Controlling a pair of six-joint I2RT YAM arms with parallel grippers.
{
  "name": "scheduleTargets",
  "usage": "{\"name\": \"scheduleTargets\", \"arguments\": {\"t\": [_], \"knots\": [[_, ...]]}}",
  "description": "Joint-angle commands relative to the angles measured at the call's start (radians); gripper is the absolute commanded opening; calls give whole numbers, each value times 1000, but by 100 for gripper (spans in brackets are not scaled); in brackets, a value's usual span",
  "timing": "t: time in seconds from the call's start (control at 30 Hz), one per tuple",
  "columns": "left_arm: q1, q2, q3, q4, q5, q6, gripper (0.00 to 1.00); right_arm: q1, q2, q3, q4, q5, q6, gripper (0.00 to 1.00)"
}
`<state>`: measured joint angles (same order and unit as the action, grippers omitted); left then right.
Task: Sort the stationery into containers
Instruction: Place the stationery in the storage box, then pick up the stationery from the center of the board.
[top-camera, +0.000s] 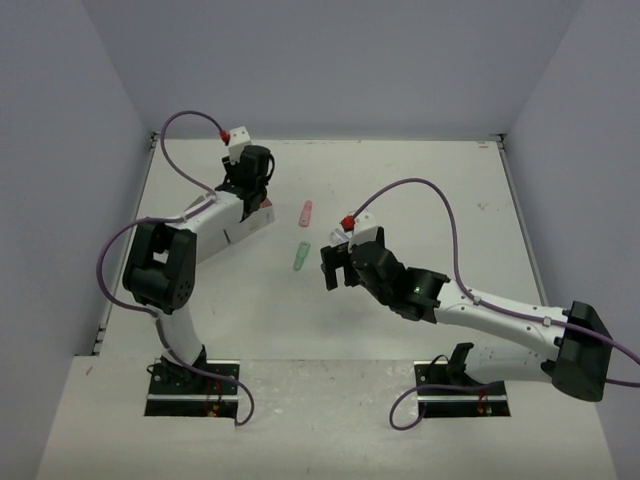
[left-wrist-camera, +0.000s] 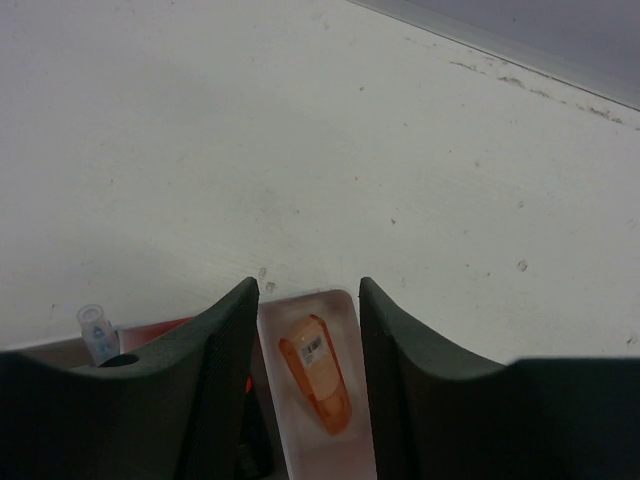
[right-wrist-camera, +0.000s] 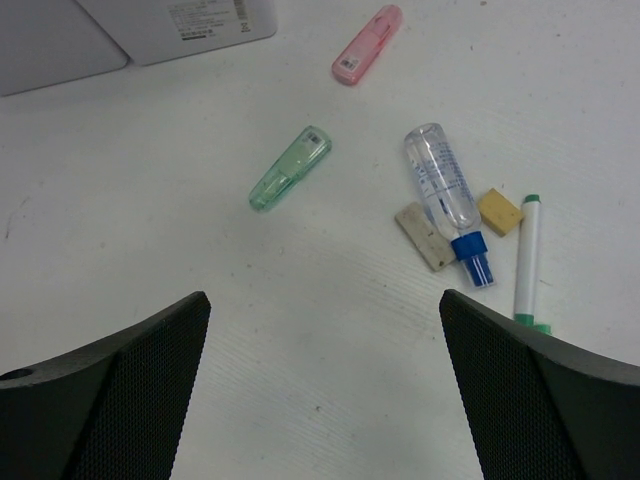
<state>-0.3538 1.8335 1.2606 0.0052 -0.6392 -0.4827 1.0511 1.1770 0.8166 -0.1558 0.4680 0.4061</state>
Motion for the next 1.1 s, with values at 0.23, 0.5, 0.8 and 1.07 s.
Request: {"name": "scheduleTargets", "arguments": {"t": [0.23, 0.5, 0.8, 1.07], "knots": [[-30, -463, -68, -141, 163, -123, 79, -67, 478, 393, -224, -78, 304, 99], [-74, -911, -240, -301, 362, -106, 99, -74, 826, 705, -397, -4, 472, 92], [-76, -1110, -299, -450, 388, -56, 100, -74, 978, 803, -434, 68, 551, 77], [-76, -1082, -388, -422, 435, -82, 100, -76, 934, 668, -347, 55, 562, 38]]}}
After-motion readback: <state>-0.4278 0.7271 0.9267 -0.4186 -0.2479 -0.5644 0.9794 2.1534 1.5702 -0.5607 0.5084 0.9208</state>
